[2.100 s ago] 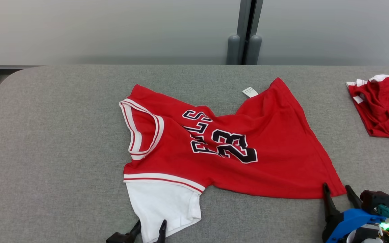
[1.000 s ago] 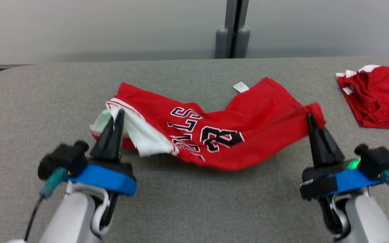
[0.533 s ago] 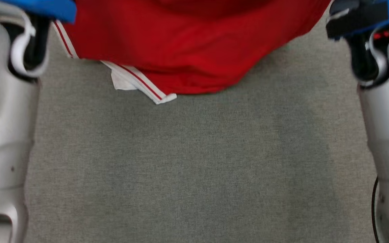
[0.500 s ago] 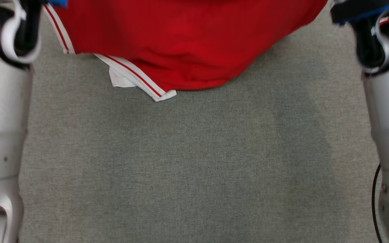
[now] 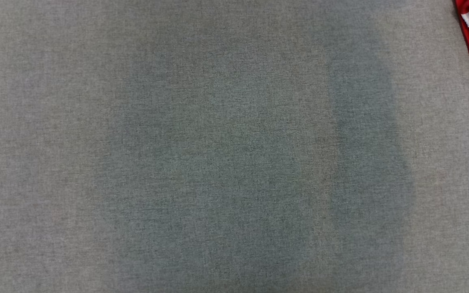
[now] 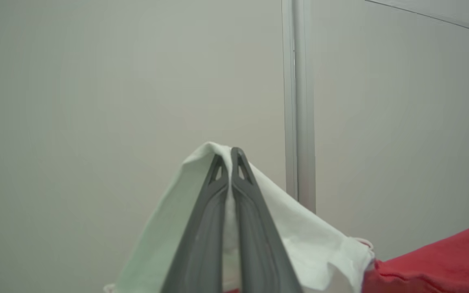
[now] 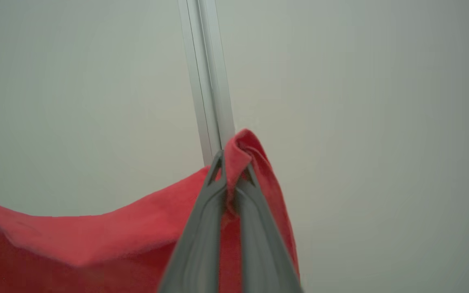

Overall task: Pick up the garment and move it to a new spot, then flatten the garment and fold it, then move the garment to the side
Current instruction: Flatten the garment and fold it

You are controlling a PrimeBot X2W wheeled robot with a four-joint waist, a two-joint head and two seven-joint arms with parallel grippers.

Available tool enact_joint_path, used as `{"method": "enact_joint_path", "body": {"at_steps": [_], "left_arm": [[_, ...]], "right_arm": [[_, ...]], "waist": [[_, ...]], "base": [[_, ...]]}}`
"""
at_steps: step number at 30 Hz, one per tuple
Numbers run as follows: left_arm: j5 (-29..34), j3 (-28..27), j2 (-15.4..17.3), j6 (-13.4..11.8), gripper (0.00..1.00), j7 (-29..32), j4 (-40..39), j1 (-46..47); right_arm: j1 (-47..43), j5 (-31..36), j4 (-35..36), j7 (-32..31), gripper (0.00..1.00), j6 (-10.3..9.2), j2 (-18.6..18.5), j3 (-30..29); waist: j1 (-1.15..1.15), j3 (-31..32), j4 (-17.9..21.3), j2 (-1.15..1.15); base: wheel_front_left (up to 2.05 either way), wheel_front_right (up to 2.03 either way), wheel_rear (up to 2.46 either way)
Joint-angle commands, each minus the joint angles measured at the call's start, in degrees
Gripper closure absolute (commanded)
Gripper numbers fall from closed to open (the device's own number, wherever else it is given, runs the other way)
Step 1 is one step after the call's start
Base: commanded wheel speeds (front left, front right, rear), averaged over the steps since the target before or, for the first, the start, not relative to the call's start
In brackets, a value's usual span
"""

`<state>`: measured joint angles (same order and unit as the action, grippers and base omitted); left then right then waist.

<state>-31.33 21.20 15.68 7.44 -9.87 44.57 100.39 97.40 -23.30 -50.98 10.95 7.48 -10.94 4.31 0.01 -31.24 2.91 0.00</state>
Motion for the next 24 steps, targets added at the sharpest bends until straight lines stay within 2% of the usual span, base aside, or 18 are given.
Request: {"method": "enact_joint_path", "body": {"at_steps": [1,6,12,18,24], "left_arm": [[-0.6,0.3,0.0,0.0,1.00,-0.6,1.3,1.6],[-2.1,3.4,-1.0,0.0,1.00,-2.2,4.8,5.3],[-5.9,7.3,-0.3,0.0,1.00,-4.3,5.6,-0.3],[-10.1,7.9,2.5,0.0,1.00,-5.3,1.5,-13.8],[-9.4,1.7,4.2,-0.3,1.00,-5.3,-9.2,-32.4]], "right_arm": [[1.5,-0.2,-1.3,0.6,1.00,0.03,-0.2,0.3],[4.5,-1.1,-5.4,2.1,1.00,0.03,0.1,3.0],[-1.2,-4.8,-6.6,3.7,1.00,0.03,1.1,6.5],[-13.7,-9.1,-1.9,4.3,1.00,0.03,2.0,8.1],[-29.7,-9.2,8.2,4.3,1.00,0.03,2.6,8.5]], "waist": [[-0.01,0.1,0.1,0.00],[-0.01,-0.4,0.2,0.00],[-0.01,-1.0,-0.3,0.00],[-0.01,-0.6,-0.1,0.00],[-0.01,1.5,0.2,0.00]], "base": [[0.00,0.00,0.00],[0.00,0.00,0.00],[0.00,0.00,0.00],[0.00,0.00,0.00],[0.00,0.00,0.00]]}}
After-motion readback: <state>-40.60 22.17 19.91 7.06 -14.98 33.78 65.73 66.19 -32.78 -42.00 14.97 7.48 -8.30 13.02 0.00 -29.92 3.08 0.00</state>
